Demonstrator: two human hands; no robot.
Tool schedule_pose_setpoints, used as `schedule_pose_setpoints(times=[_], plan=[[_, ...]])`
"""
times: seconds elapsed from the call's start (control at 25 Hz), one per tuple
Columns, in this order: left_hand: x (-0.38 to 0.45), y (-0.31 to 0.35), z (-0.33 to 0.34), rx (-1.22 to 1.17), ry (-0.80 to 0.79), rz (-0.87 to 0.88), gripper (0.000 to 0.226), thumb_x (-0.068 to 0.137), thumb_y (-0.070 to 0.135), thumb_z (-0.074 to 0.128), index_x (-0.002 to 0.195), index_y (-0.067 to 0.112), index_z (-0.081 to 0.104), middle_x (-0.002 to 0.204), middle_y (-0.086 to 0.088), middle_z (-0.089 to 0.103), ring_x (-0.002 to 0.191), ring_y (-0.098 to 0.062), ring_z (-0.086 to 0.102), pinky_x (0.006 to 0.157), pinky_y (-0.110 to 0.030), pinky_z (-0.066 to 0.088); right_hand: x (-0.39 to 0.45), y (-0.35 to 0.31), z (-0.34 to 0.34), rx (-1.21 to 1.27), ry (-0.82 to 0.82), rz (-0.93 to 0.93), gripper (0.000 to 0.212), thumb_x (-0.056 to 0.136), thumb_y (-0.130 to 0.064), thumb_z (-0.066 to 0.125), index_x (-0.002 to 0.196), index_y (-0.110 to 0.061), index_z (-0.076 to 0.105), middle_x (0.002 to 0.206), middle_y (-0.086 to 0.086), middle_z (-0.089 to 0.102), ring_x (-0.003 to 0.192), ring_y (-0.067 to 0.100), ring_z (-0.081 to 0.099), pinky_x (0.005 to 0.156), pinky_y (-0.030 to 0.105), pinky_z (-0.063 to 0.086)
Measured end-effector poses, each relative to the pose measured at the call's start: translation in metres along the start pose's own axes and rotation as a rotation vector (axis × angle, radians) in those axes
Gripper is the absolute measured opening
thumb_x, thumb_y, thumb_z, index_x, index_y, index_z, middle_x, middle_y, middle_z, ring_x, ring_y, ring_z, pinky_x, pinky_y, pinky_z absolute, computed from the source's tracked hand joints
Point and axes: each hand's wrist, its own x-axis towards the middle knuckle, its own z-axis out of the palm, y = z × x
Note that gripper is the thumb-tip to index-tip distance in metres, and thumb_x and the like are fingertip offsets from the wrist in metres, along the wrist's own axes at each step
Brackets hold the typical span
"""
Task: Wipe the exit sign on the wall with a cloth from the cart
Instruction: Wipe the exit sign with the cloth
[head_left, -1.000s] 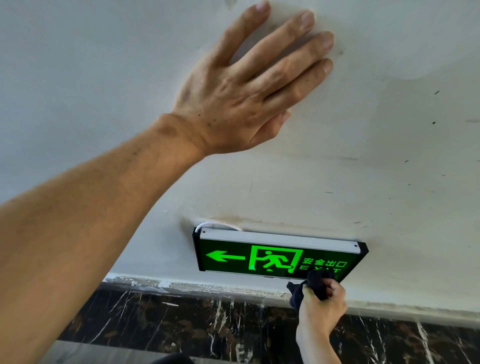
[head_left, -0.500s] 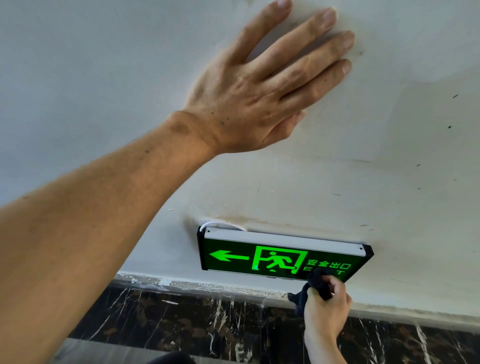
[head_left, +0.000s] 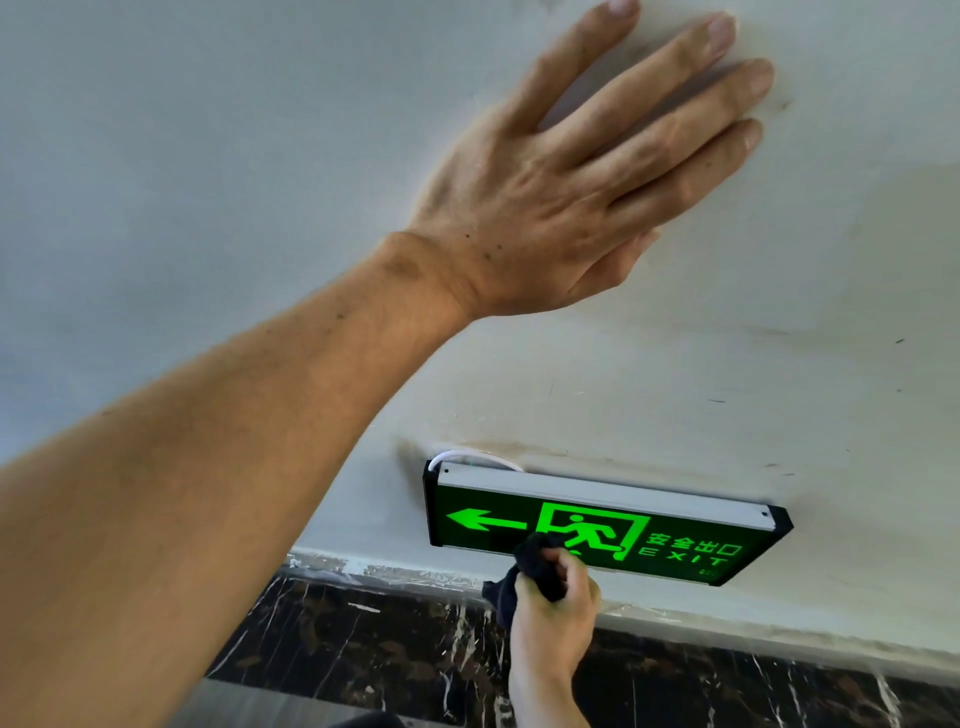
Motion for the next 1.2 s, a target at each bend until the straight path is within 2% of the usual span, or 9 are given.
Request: schedule_pose_setpoints(times=[0.12,0.24,0.32,0.4,0.52,0.72,0.84,1.04,1.2], plan=[[0.001,0.002,0.0,-0.026,-0.001,0.0,0.047,0.097,0.019,0.044,0.142,0.011,0.056,0.145,-0.008,0.058,0.133,-0.032,0.054,0.108,-0.057,0.041,-0.015,-0.004,0.021,-0.02,-0.057,-0.008,0.046,0.073,0.004,0.071,0.079,-0.039,0.056,0.106,0.003,0.052,0.089,0.019,0.058,0.082,0.035,0.048],[0.0,0.001,0.002,-0.03,-0.003,-0.008,0.047,0.097,0.018,0.042,0.142,0.011,0.056,0.145,-0.008,0.058,0.133,-0.032,0.054,0.109,-0.056,0.039,-0.028,-0.006,0.038,-0.046,-0.132,-0.036,0.047,0.073,0.003,0.07,0.081,-0.04,0.053,0.104,-0.001,0.049,0.084,0.008,0.055,0.078,0.027,0.048],[0.0,0.001,0.001,-0.029,-0.003,-0.012,0.048,0.097,0.018,0.042,0.142,0.011,0.056,0.145,-0.008,0.058,0.133,-0.032,0.054,0.109,-0.056,0.039,-0.036,-0.007,0.047,-0.075,-0.231,-0.049,0.043,0.074,-0.001,0.07,0.082,-0.04,0.054,0.102,-0.006,0.051,0.084,0.003,0.056,0.068,0.013,0.043],[0.0,0.001,0.001,-0.034,-0.001,-0.009,0.047,0.098,0.018,0.041,0.141,0.01,0.057,0.144,-0.008,0.058,0.133,-0.032,0.054,0.109,-0.056,0.039,-0.042,-0.009,0.055,-0.061,-0.377,-0.023,0.034,0.074,-0.005,0.069,0.086,-0.035,0.059,0.102,-0.006,0.057,0.086,0.004,0.058,0.063,0.01,0.043],[0.0,0.001,0.001,-0.047,-0.003,-0.012,0.046,0.099,0.018,0.041,0.141,0.01,0.057,0.144,-0.008,0.058,0.133,-0.032,0.054,0.11,-0.056,0.039,-0.043,-0.009,0.056,-0.04,-0.477,0.0,0.028,0.072,-0.006,0.068,0.088,-0.029,0.061,0.104,0.0,0.062,0.091,0.008,0.061,0.077,0.023,0.047],[0.0,0.001,0.002,-0.036,0.003,-0.019,0.047,0.097,0.02,0.045,0.142,0.01,0.056,0.145,-0.008,0.057,0.133,-0.032,0.053,0.109,-0.056,0.039,-0.039,-0.006,0.041,-0.049,-0.507,-0.022,0.029,0.072,-0.009,0.07,0.09,-0.03,0.063,0.103,-0.001,0.065,0.094,0.009,0.062,0.082,0.026,0.05],[-0.001,0.001,0.001,-0.015,-0.013,-0.009,0.048,0.098,0.021,0.044,0.144,0.011,0.052,0.146,-0.009,0.056,0.134,-0.032,0.052,0.109,-0.057,0.039,-0.042,-0.005,0.028,-0.003,-0.493,0.02,0.03,0.069,-0.009,0.07,0.09,-0.03,0.066,0.102,-0.001,0.068,0.098,0.016,0.063,0.092,0.038,0.051],[-0.001,0.0,-0.001,0.01,-0.031,0.006,0.051,0.097,0.025,0.048,0.146,0.01,0.048,0.148,-0.009,0.055,0.135,-0.033,0.051,0.11,-0.057,0.038,-0.044,-0.008,-0.005,0.085,-0.469,0.076,0.036,0.064,-0.01,0.073,0.082,-0.041,0.068,0.089,-0.006,0.073,0.086,0.017,0.068,0.083,0.035,0.055],[0.0,0.001,-0.008,-0.034,-0.087,-0.004,0.055,0.094,0.028,0.052,0.146,0.009,0.051,0.148,-0.012,0.054,0.136,-0.035,0.049,0.112,-0.056,0.033,-0.043,-0.024,-0.033,0.295,-0.427,0.158,0.031,0.06,-0.004,0.075,0.084,-0.024,0.072,0.09,0.01,0.074,0.082,0.027,0.068,0.084,0.046,0.054]])
